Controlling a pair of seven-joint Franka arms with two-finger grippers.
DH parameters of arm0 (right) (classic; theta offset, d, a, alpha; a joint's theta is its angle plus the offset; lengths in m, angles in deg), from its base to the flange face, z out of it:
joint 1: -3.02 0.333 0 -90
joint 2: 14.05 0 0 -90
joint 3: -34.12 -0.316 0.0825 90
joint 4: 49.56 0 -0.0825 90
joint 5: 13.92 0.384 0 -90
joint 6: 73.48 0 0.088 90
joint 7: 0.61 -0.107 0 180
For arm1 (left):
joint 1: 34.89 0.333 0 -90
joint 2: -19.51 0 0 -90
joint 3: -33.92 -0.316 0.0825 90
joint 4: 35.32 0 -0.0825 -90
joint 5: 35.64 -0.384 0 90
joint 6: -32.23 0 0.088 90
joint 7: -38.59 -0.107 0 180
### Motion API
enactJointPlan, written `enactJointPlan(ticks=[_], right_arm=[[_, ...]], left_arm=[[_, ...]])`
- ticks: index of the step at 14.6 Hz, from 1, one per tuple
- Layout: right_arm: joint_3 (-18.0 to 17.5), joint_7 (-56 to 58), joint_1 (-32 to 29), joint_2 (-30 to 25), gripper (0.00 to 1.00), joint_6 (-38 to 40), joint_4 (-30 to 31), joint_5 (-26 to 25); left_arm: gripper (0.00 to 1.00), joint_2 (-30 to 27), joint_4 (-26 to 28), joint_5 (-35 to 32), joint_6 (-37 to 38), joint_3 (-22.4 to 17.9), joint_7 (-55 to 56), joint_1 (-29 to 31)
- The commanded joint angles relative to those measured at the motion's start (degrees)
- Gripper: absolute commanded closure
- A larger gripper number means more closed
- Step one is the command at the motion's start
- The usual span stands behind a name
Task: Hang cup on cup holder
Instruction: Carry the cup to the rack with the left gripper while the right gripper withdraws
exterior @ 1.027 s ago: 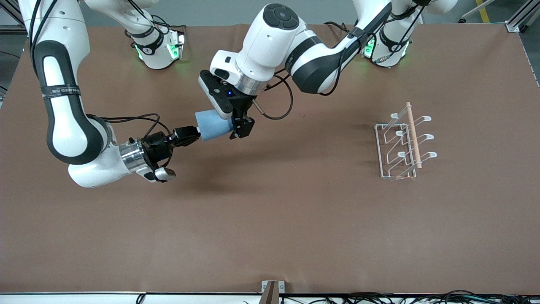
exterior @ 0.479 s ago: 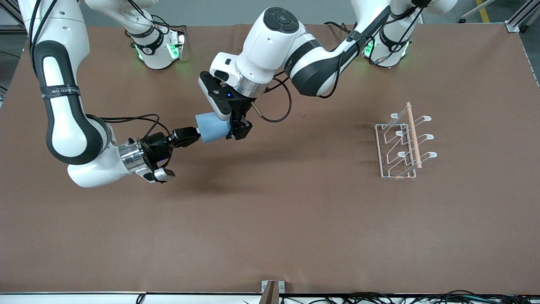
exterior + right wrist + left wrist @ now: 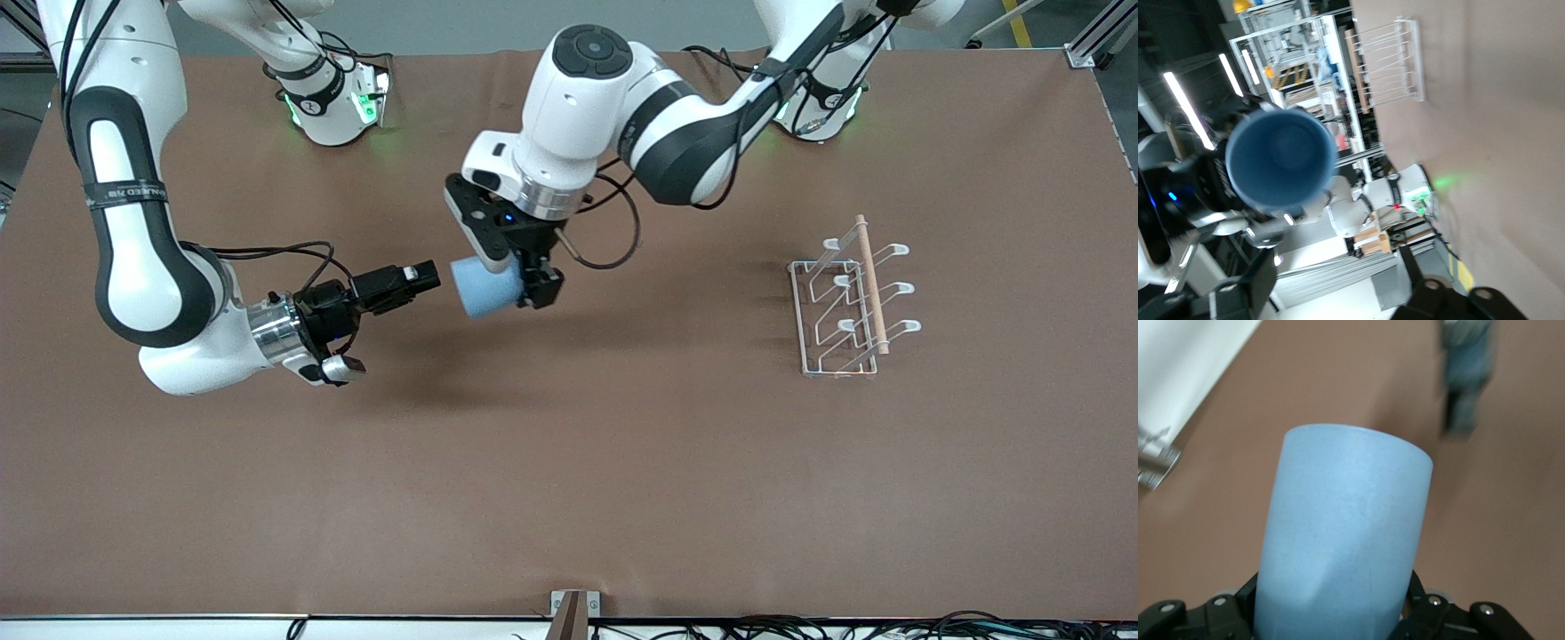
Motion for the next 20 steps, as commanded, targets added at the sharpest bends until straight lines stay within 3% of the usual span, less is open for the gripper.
enactJointPlan(ticks=[1, 3, 6, 10, 12, 15, 18, 20], right_arm=[[1.6, -0.2, -0.3, -6.0, 0.00, -5.7, 5.2, -6.5], [1.7, -0.2, -0.9, -9.6, 0.00, -10.8, 7.8, -12.6], [1.7, -0.1, -3.5, -16.0, 0.00, -21.1, 11.6, -26.2], [3.6, -0.1, -7.2, -17.4, 0.00, -27.0, 9.0, -41.6], [5.9, -0.4, -8.9, -17.1, 0.00, -26.3, 4.0, -47.9], [6.1, -0.7, -10.1, -17.3, 0.00, -25.1, -2.0, -57.0], [5.7, -2.4, -9.3, -16.9, 0.00, -17.0, -12.7, -64.6], [5.8, -6.0, -6.5, -16.8, 0.00, -14.1, -16.4, -68.0]], left_arm=[[0.75, -3.6, 0.8, -1.4, 11.2, 0.1, -7.1, 5.1], [0.75, -4.0, 1.0, -5.0, 19.2, 0.1, -15.6, 9.6], [0.75, -4.0, 1.1, -12.3, 30.8, 0.1, -20.4, 14.0], [0.76, -3.9, 5.4, -31.3, 41.9, 0.2, -22.7, 13.3], [0.76, -3.6, 8.6, -37.9, 42.7, 0.4, -26.3, 13.2], [0.76, -3.6, 12.7, -45.7, 42.7, 0.5, -33.4, 13.7], [0.78, -3.6, 18.1, -51.8, 44.5, 0.3, -37.4, 13.9], [0.78, -3.3, 21.1, -55.6, 44.7, 0.4, -37.2, 14.3]])
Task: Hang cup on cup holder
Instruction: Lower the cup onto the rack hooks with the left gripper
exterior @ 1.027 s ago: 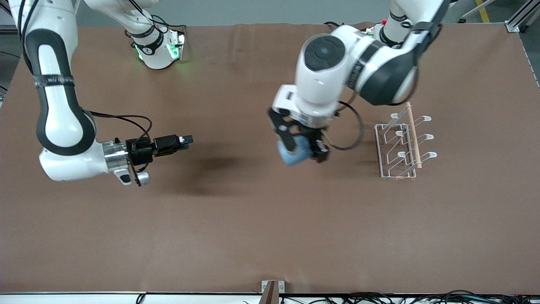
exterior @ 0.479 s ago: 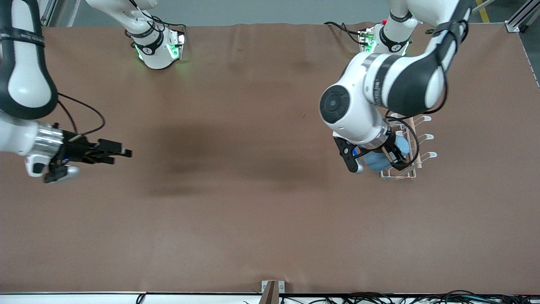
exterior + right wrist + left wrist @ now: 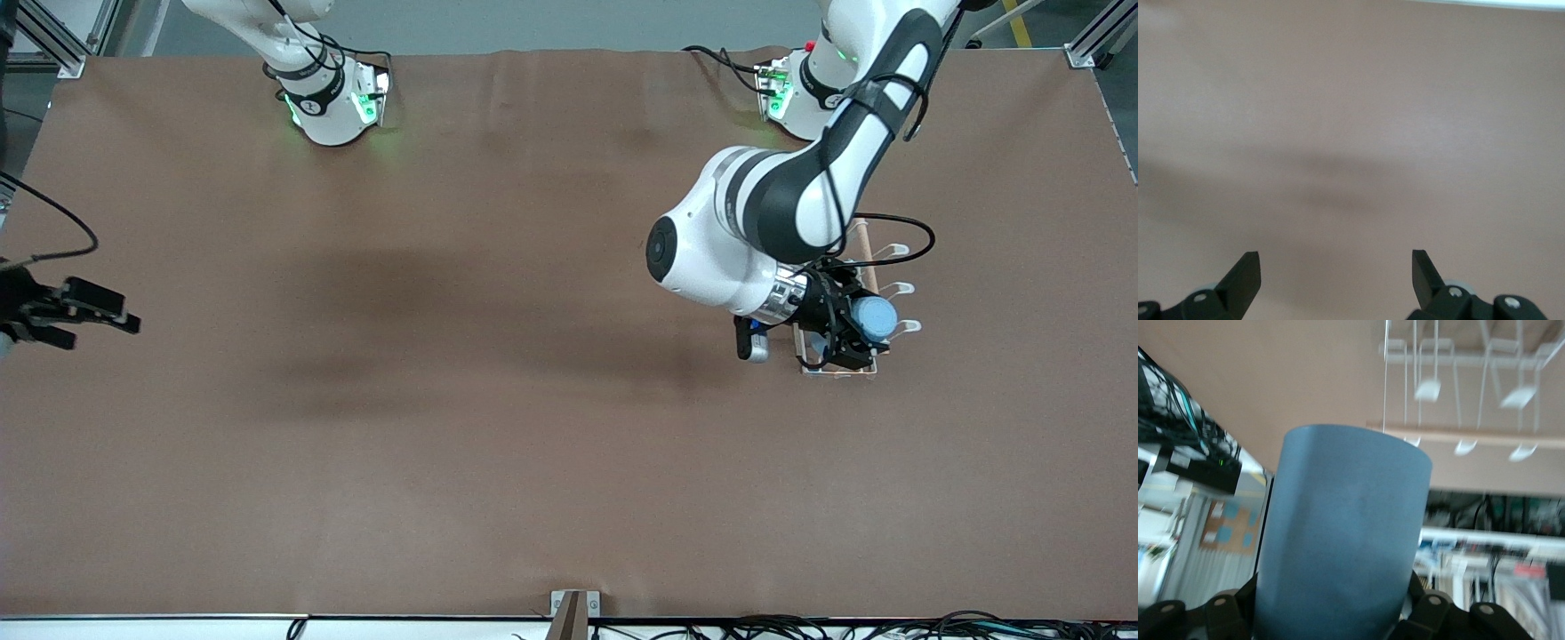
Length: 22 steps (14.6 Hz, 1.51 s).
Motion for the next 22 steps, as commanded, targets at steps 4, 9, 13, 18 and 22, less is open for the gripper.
enactJointPlan(ticks=[4, 9, 13, 18, 22], right_arm=[[-0.5, -5.0, 3.5, -0.3, 0.00, 6.0, -7.3, -8.2], [-0.5, -14.6, 5.7, -8.8, 0.00, 9.3, 1.5, -8.3], [-0.6, -21.0, 5.8, -18.8, 0.00, 3.6, 15.7, -8.3], [-0.5, -21.5, 3.4, -18.4, 0.00, 3.0, 14.9, -8.4], [-0.5, -23.4, 3.0, -14.8, 0.00, 3.8, 8.8, -8.3]], left_arm=[[0.77, 0.3, 6.0, -4.2, 0.8, 0.1, 2.2, 0.2], [0.77, 1.0, 12.6, -4.2, 1.5, 0.2, 12.3, 0.5], [0.75, 1.7, 14.9, -3.8, 1.6, 0.3, 18.9, 0.4], [0.63, 3.8, 16.0, -3.7, 1.6, 0.3, 25.7, 0.4], [0.00, 5.0, 15.6, -3.5, 1.6, 0.4, 30.5, 0.4]])
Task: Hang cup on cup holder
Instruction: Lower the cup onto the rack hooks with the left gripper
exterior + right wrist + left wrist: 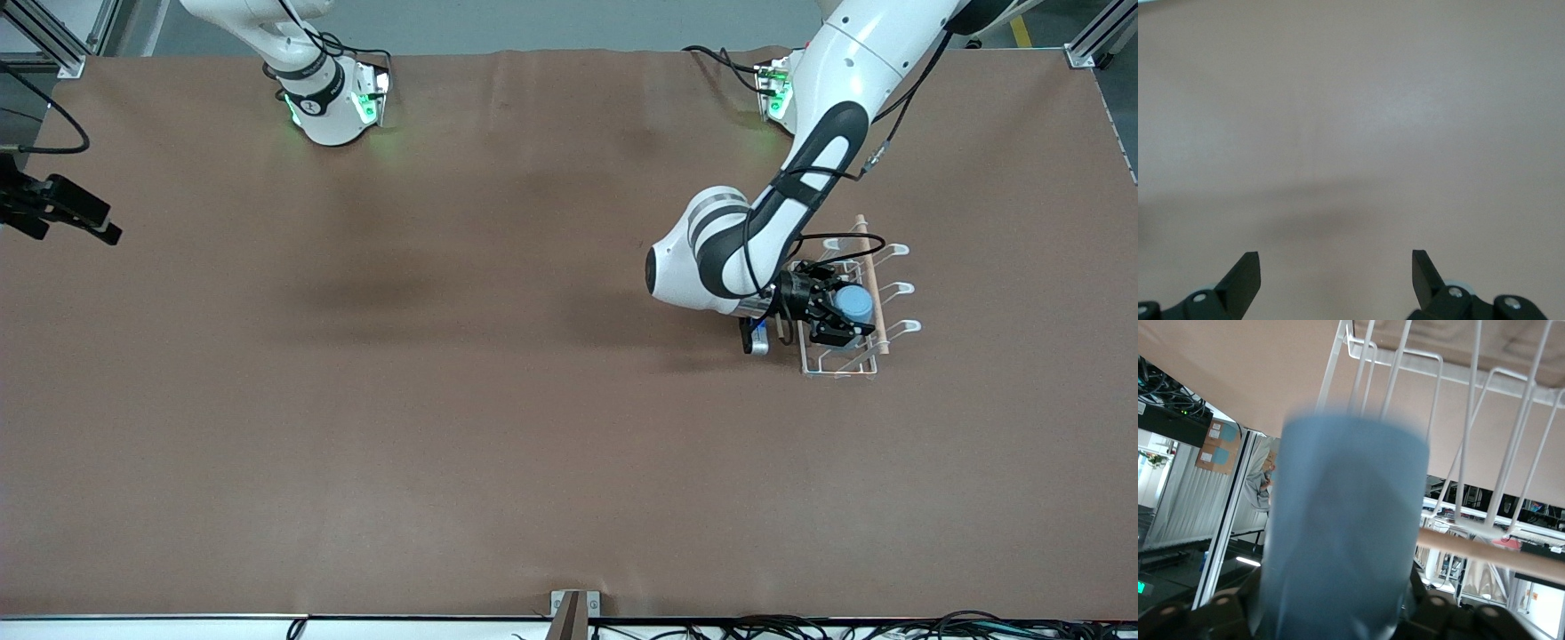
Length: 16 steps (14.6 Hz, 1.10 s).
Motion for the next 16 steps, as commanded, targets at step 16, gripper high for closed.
enactJointPlan(ticks=[16], right_arm=[[-0.3, 1.3, -1.4, 2.4, 0.00, 2.4, -1.6, -2.8]], left_arm=[[0.00, -6.9, -32.6, 37.4, 0.1, 0.4, 43.5, 2.6]])
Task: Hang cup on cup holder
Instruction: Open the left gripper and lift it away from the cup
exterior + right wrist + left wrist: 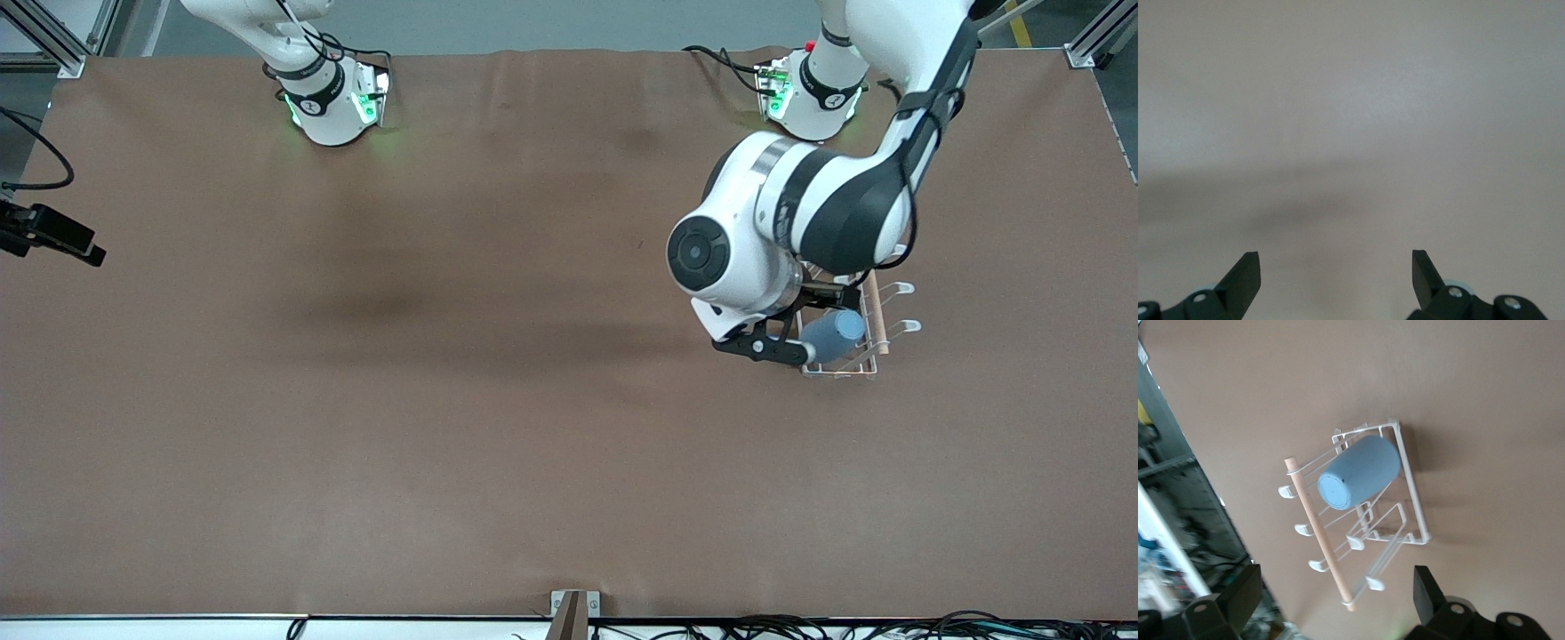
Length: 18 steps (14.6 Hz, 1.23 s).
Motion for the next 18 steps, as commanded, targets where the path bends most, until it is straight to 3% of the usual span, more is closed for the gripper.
enactJointPlan(ticks=[1, 4, 12, 15, 18], right_arm=[[-0.5, 1.1, -0.5, -3.3, 0.00, -1.0, 3.6, -1.2], [-0.5, 6.3, -0.6, -3.6, 0.00, -0.9, 3.6, -1.2], [-0.4, 6.8, -0.9, -3.2, 0.00, -1.0, 2.9, -1.2], [-0.3, 6.6, -1.0, -3.2, 0.00, -1.1, 2.8, -1.3], [-0.3, 6.6, -1.1, -3.1, 0.00, -1.1, 2.8, -1.3]], left_arm=[[0.00, -4.9, -2.3, 4.7, 0.2, 0.3, 3.1, 3.5], [0.00, -9.8, -2.5, 6.2, -0.8, 0.7, 2.2, 6.4], [0.00, -21.2, -2.5, 21.3, -1.0, -0.1, -5.3, 15.2], [0.00, -25.6, -1.4, 26.9, -3.6, -5.9, -11.1, 15.7], [0.00, -30.3, 4.8, 31.6, -4.4, -12.9, -14.3, 14.2]])
